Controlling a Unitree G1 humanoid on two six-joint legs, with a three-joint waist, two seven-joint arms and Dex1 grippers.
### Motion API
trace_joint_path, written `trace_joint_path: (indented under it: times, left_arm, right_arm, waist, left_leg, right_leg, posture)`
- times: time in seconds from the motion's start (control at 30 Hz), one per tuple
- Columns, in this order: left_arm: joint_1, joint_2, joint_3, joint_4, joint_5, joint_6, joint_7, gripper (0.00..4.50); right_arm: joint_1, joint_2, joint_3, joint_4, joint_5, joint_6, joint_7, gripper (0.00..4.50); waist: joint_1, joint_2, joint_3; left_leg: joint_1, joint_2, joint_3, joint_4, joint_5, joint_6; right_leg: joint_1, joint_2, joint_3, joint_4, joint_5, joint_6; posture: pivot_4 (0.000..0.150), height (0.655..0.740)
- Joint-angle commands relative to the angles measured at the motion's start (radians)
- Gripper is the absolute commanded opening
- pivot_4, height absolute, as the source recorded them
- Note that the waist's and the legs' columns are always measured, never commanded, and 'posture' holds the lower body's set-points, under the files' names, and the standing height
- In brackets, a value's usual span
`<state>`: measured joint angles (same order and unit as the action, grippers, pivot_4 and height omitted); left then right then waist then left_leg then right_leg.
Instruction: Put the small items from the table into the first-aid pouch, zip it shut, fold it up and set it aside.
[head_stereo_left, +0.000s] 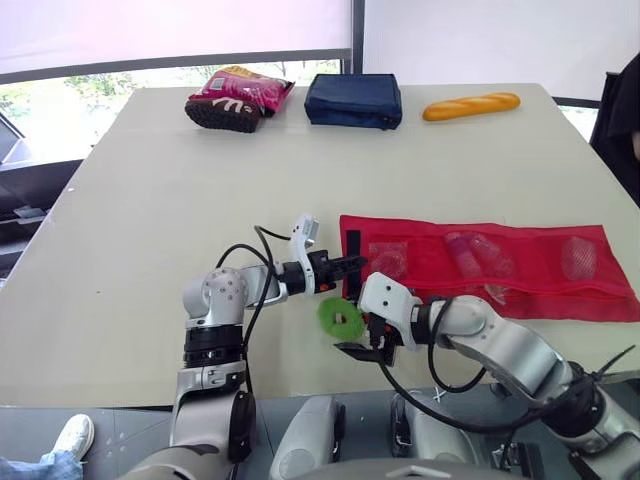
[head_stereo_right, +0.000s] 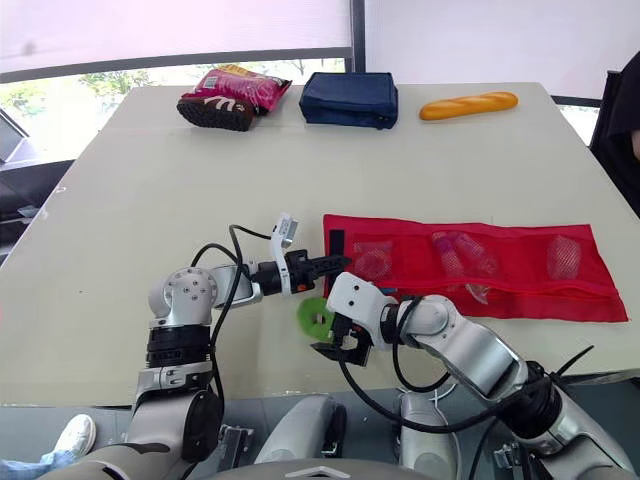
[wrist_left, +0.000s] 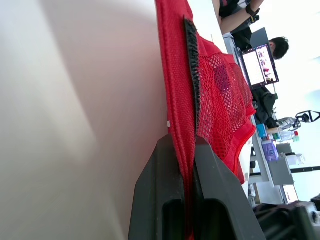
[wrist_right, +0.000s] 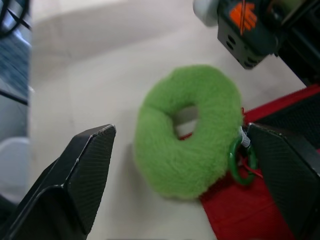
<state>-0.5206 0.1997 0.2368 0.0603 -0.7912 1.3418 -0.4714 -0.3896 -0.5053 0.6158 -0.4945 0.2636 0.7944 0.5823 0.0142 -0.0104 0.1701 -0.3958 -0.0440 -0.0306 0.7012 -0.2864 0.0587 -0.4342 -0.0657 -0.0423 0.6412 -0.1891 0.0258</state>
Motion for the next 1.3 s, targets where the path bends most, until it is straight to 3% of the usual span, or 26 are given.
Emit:
trace_joint_path:
  times: [0.03,0.13,0.2,0.5,0.7,0.8,0.9,0.97,1.23,1.3]
  left_arm:
    - [-0.021,-0.004,0.015,-0.025,-0.032,-0.001,-0.003,0.0]
    - [-0.021,-0.004,0.019,-0.024,-0.032,-0.004,-0.002,0.0]
    - [-0.02,-0.006,0.02,-0.025,-0.032,-0.004,0.0,0.0]
    - [-0.01,-0.003,0.018,-0.031,-0.032,-0.007,0.002,0.0]
    - [-0.012,0.003,0.021,-0.025,-0.031,-0.01,-0.001,0.0]
    - [-0.014,0.002,0.017,-0.021,-0.027,-0.015,-0.002,0.0]
    - [-0.014,-0.001,0.017,-0.02,-0.027,-0.018,-0.001,0.0]
    - [-0.014,-0.002,0.018,-0.02,-0.027,-0.021,0.0,0.0]
    - [-0.014,-0.002,0.023,-0.019,-0.025,-0.028,0.003,0.0]
    - [-0.014,-0.002,0.023,-0.02,-0.025,-0.029,0.003,0.0]
  right_arm:
    - [0.002,0.001,0.004,-0.012,-0.038,-0.065,0.027,3.34]
    - [0.006,-0.016,0.008,-0.005,-0.076,-0.103,0.05,1.69]
    - [0.01,-0.024,0.008,0.001,-0.099,-0.156,0.07,0.81]
    - [0.011,0.005,-0.016,0.019,-0.157,-0.302,0.108,0.81]
    - [0.015,-0.004,-0.066,-0.031,-0.081,-0.328,0.207,0.81]
    - [0.018,-0.037,-0.069,-0.038,-0.054,-0.275,0.259,1.61]
    - [0.02,-0.071,-0.041,-0.016,-0.096,-0.27,0.281,3.25]
    - [0.015,-0.065,-0.032,0.008,-0.111,-0.272,0.283,3.94]
    - [-0.022,-0.034,0.021,0.098,-0.178,-0.271,0.319,3.94]
    - [-0.027,-0.023,0.026,0.122,-0.209,-0.28,0.303,3.41]
  waist:
    - [0.0,0.0,0.0]
    - [0.0,0.0,0.0]
    - [0.0,0.0,0.0]
    - [0.0,0.0,0.0]
    - [0.0,0.0,0.0]
    - [0.0,0.0,0.0]
    - [0.0,0.0,0.0]
    - [0.0,0.0,0.0]
    - [0.0,0.0,0.0]
    - [0.0,0.0,0.0]
  left_leg:
    - [0.0,0.0,0.0,0.0,0.0,0.0]
    - [0.0,0.0,0.0,0.0,0.0,0.0]
    - [0.0,0.0,0.0,0.0,0.0,0.0]
    - [0.0,0.0,0.0,0.0,0.0,0.0]
    - [0.0,0.0,0.0,0.0,0.0,0.0]
    - [0.0,-0.001,-0.001,0.0,0.0,0.0]
    - [0.0,0.0,-0.001,0.0,0.0,0.0]
    - [0.0,0.0,-0.001,0.0,0.0,0.0]
    - [0.0,0.0,-0.001,0.0,0.0,0.0]
    - [0.0,0.0,-0.001,0.0,0.0,0.0]
  right_leg:
    - [0.0,0.0,0.0,0.0,0.0,0.0]
    - [0.0,0.0,0.0,0.0,0.0,0.0]
    - [0.0,0.0,0.0,0.0,0.0,0.0]
    - [0.0,0.0,0.0,0.0,0.0,0.0]
    - [0.0,0.0,0.0,0.0,0.0,0.0]
    - [0.0,-0.001,0.0,0.0,0.0,0.0]
    - [0.0,-0.001,0.0,0.0,0.0,0.0]
    - [0.0,-0.001,0.0,0.0,0.0,0.0]
    - [0.0,-0.001,0.0,0.0,0.0,0.0]
    - [0.0,-0.001,0.0,0.0,0.0,0.0]
  posture:
    - [0.15,0.7397]
    - [0.15,0.7397]
    - [0.15,0.7397]
    - [0.15,0.7397]
    - [0.15,0.7397]
    - [0.15,0.7397]
    - [0.15,0.7397]
    - [0.15,0.7397]
    - [0.15,0.7397]
    - [0.15,0.7397]
